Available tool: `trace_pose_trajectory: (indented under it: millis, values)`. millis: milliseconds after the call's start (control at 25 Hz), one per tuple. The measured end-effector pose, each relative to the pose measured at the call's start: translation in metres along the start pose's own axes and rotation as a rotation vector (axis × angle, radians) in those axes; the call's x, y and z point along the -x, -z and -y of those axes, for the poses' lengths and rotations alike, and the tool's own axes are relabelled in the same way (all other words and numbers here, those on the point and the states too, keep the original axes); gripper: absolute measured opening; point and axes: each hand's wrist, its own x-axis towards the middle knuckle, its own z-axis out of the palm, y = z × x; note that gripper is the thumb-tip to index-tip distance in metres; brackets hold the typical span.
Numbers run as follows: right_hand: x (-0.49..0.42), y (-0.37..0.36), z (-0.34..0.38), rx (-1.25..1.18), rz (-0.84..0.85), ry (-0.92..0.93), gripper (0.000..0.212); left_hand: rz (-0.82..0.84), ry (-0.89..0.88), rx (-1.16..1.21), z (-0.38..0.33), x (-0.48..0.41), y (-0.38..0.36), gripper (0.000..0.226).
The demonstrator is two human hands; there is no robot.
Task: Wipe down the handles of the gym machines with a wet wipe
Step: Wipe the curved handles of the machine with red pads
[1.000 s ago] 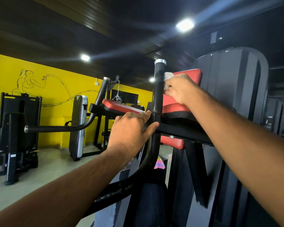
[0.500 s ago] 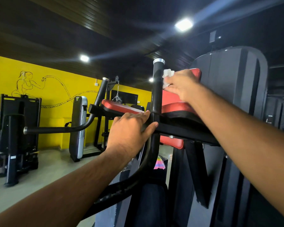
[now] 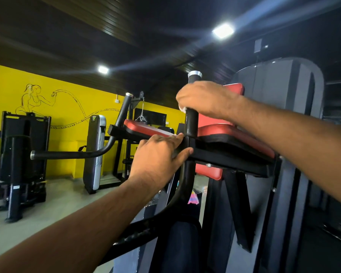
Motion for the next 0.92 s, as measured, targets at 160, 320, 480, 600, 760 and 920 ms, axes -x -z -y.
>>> trace_pose_trajectory:
  millis: [160, 320, 480, 600, 760, 920]
  values:
    - [0.002, 0.002, -0.004, -0.035, 0.025, -0.045, 0.022, -0.008, -0.017, 0.018, 0.001, -0.001, 0.0, 0.059]
    - [-0.015, 0.013, 0.007, 0.219, 0.312, -0.028, 0.014, 0.006, -0.016, -0.003, 0.002, -0.003, 0.0, 0.059]
    - [-0.038, 0.024, 0.012, 0.109, 0.497, -0.086, 0.013, 0.016, -0.003, -0.015, 0.0, -0.002, 0.001, 0.058]
    - [-0.041, 0.026, 0.017, -0.051, 0.55, -0.132, 0.013, 0.022, 0.004, -0.029, 0.002, -0.001, 0.003, 0.058]
    - [-0.033, 0.032, 0.019, 0.027, 0.425, -0.1, 0.021, 0.031, 0.011, -0.03, -0.001, -0.001, 0.003, 0.058]
    - [-0.012, 0.021, 0.016, -0.116, -0.013, -0.512, 0.031, -0.004, 0.022, 0.032, 0.0, -0.005, 0.004, 0.058]
